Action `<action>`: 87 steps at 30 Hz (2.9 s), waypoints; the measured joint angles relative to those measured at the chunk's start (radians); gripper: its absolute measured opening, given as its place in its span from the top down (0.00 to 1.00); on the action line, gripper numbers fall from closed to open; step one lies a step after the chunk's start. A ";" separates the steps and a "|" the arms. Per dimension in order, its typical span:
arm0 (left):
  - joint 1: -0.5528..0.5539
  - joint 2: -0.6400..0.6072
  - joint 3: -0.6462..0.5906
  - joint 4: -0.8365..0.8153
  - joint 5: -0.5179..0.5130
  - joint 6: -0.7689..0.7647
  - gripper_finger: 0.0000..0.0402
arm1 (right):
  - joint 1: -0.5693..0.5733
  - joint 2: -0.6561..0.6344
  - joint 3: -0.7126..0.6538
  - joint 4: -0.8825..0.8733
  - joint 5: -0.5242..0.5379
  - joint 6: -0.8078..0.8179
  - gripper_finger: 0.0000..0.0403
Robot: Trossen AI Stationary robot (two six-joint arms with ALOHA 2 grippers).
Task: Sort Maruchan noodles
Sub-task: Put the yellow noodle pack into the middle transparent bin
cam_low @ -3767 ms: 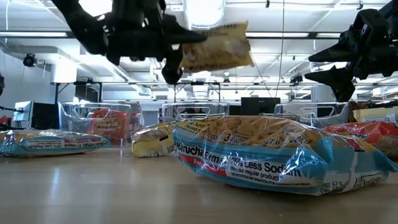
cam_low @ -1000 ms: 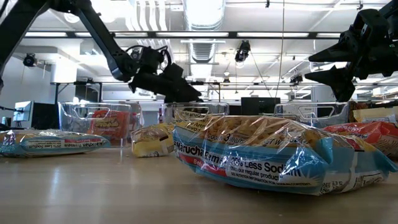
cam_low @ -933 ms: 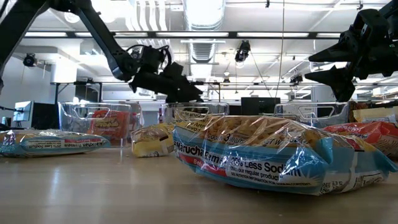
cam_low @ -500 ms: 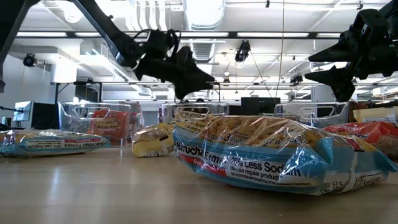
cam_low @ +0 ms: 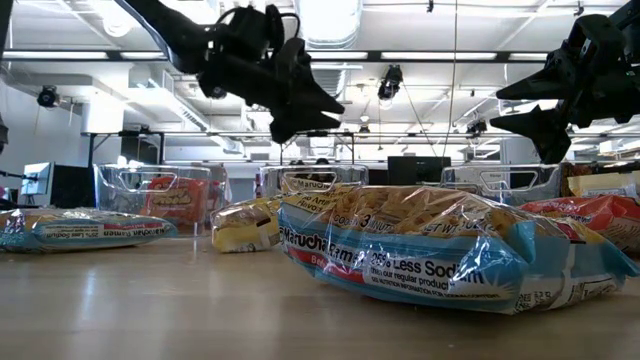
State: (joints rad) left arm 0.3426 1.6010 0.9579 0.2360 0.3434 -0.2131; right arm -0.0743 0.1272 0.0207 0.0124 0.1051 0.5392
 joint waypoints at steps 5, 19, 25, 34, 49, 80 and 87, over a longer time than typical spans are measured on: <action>-0.063 -0.083 -0.080 0.005 -0.085 -0.021 0.63 | 0.000 0.000 0.000 0.000 0.000 0.000 0.48; -0.431 -0.363 -0.405 0.062 -0.515 -0.306 0.63 | 0.000 0.000 0.000 0.000 0.000 0.000 0.48; -0.516 -0.355 -0.405 0.062 -0.570 -0.324 0.63 | 0.000 0.000 0.000 0.000 0.000 0.000 0.48; -0.551 -0.350 -0.416 0.065 -0.556 -0.328 0.63 | 0.000 0.000 0.000 0.000 0.000 0.000 0.48; -0.550 -0.334 -0.416 0.208 -0.412 -0.456 0.63 | 0.000 0.000 0.000 0.028 0.014 0.003 0.48; -0.547 -0.080 -0.416 0.276 -0.746 -0.921 0.63 | -0.001 0.037 0.056 0.098 0.150 0.354 0.48; -0.547 -0.080 -0.416 0.273 -0.731 -0.922 0.63 | 0.000 0.157 0.187 0.094 0.150 0.332 0.48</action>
State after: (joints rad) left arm -0.2047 1.5211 0.5419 0.5091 -0.3875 -1.1347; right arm -0.0745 0.2845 0.2076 0.1060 0.2546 0.8710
